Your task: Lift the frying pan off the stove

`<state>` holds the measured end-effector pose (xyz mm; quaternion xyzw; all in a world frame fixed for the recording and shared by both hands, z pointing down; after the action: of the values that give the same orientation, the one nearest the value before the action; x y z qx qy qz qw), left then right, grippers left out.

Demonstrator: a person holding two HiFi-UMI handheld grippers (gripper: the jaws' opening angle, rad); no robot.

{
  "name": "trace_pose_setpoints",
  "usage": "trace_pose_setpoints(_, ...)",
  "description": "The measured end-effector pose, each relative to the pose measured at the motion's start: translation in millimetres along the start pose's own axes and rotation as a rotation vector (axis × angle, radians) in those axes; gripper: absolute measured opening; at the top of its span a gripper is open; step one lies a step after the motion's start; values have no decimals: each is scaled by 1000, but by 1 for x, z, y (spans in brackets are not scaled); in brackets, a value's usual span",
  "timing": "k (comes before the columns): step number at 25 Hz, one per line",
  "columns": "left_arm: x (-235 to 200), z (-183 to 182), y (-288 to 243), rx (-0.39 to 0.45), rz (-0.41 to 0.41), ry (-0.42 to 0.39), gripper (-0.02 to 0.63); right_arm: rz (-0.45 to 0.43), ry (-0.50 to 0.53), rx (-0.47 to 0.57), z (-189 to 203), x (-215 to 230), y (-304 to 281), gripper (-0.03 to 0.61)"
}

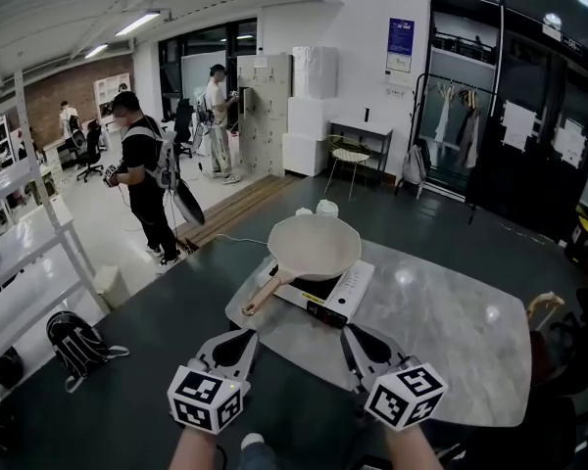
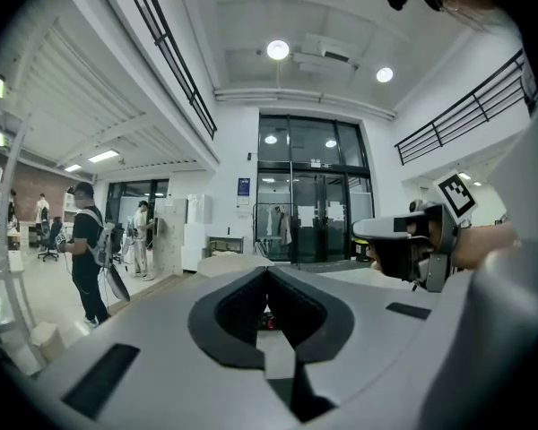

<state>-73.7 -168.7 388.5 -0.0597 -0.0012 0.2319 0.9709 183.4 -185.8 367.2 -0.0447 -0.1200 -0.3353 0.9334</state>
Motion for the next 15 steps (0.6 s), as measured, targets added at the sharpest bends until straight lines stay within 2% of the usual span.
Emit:
trace_pose_setpoints(6,-40,11,-24,-40,19,79,14,17,-23,-7,9,8,-31,25)
trace_pose_setpoints(8,-51,15,-35,-87,53,102,98,26,-51,-2,12,14,-40,25)
trace_pose_setpoints(10,-62,18,-45,-133,92,128,144,35,-69,0,14,18,-50,25)
trace_pose_setpoints(12,-76,21,-54,-167,126,169,173,46,-67,-6,14,18,-63,25)
trace_pose_setpoints(15,-95,31,-69,-220,169,229,178,67,-54,-32,18,19,-82,25)
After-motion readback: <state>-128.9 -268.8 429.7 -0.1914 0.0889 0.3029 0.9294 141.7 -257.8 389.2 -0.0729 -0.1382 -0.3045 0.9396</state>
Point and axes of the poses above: the fingertips, and each gripper's own axes: y backward along the fingers, x to its right, z out of its underside, the point moved 9 cm from there along y, backward along the fingers
